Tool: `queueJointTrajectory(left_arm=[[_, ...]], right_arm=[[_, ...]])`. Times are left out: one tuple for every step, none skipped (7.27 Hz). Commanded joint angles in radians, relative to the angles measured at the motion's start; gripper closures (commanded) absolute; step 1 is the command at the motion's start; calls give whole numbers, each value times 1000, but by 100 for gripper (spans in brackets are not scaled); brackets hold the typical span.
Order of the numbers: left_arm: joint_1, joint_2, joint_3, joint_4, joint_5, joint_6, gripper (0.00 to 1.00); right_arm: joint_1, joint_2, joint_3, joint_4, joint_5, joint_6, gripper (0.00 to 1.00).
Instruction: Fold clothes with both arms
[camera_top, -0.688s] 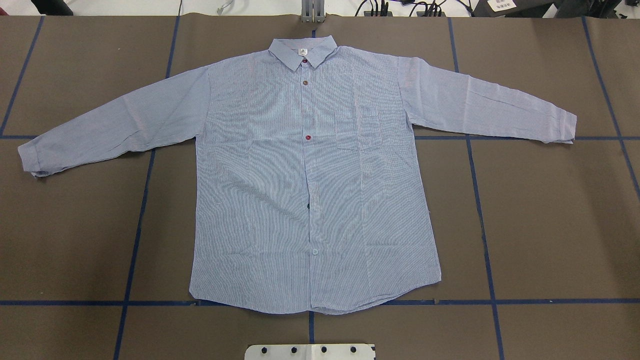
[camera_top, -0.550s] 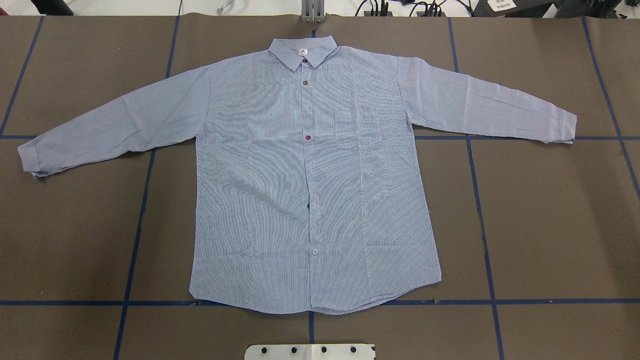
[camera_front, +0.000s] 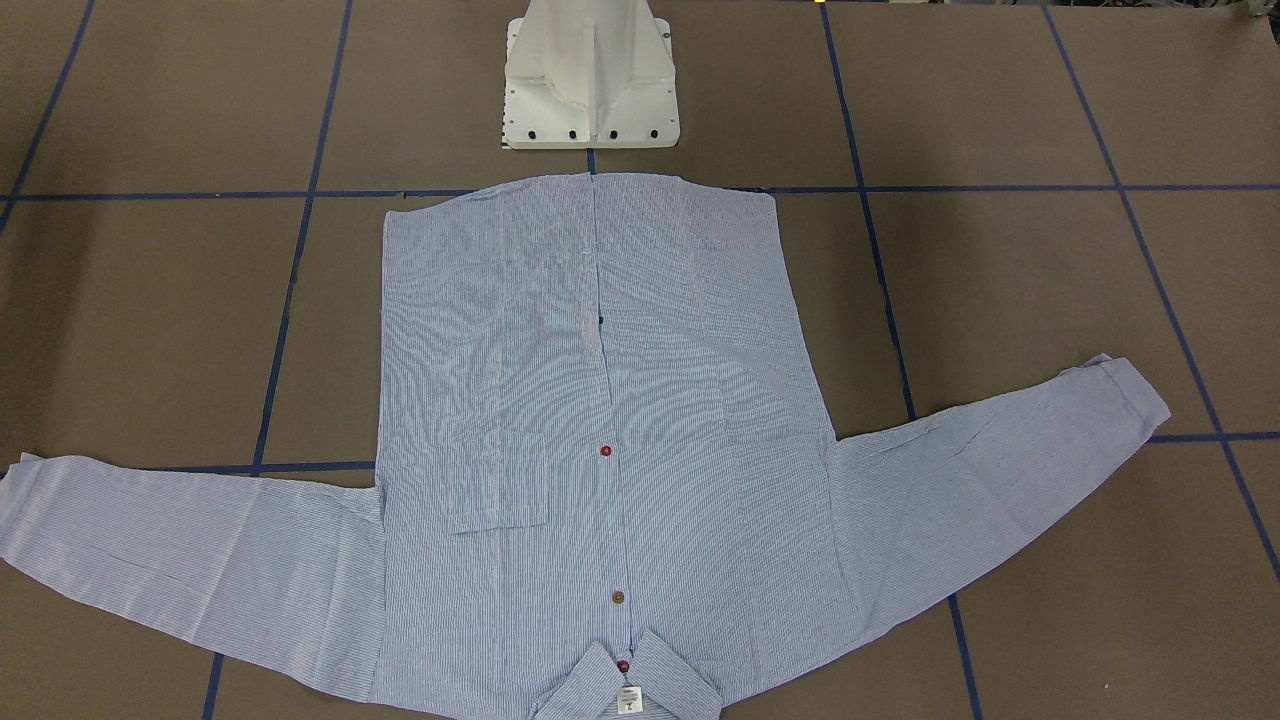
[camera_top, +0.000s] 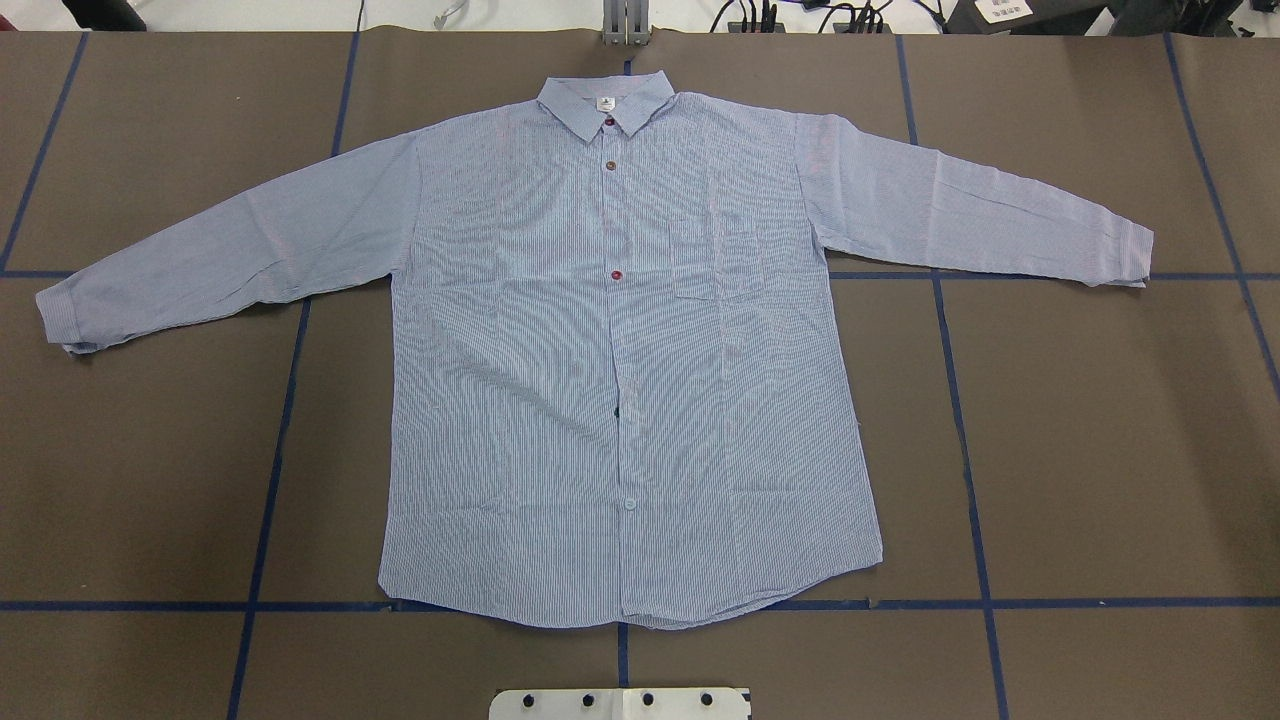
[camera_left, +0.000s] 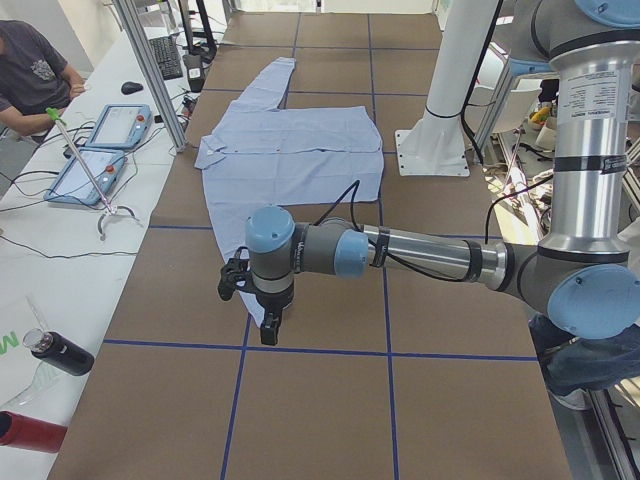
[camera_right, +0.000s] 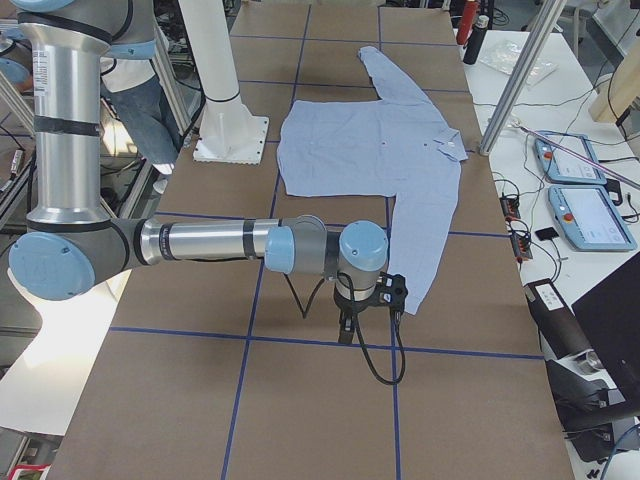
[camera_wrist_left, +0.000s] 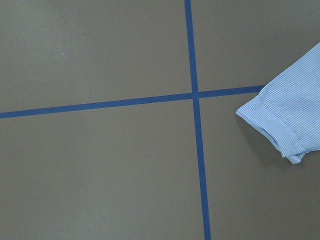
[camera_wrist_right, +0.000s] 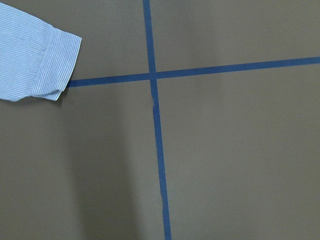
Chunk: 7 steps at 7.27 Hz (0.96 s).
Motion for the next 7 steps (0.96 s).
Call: queueJointTrajectory(left_arm=[[3, -23, -2, -78, -51, 3, 0], [1, 15, 3, -220, -54, 12, 0], [3, 67, 15, -350, -81, -9, 0], [4, 46, 65, -374, -85, -117, 0], [6, 31, 69, -377, -92, -173, 0], [6, 29, 71, -378, -105, -173, 0], [6, 28, 69, -378, -103, -172, 0]], right_arm=[[-60, 47, -9, 108, 12, 9, 0], [-86, 64, -57, 141, 29, 10, 0], [-98, 69, -130, 296, 30, 13, 0], [-118, 78, -223, 471, 24, 60, 0], [-180, 113, -279, 553, 23, 217, 0], [-239, 130, -302, 568, 23, 266, 0], [-256, 163, -345, 568, 27, 274, 0]])
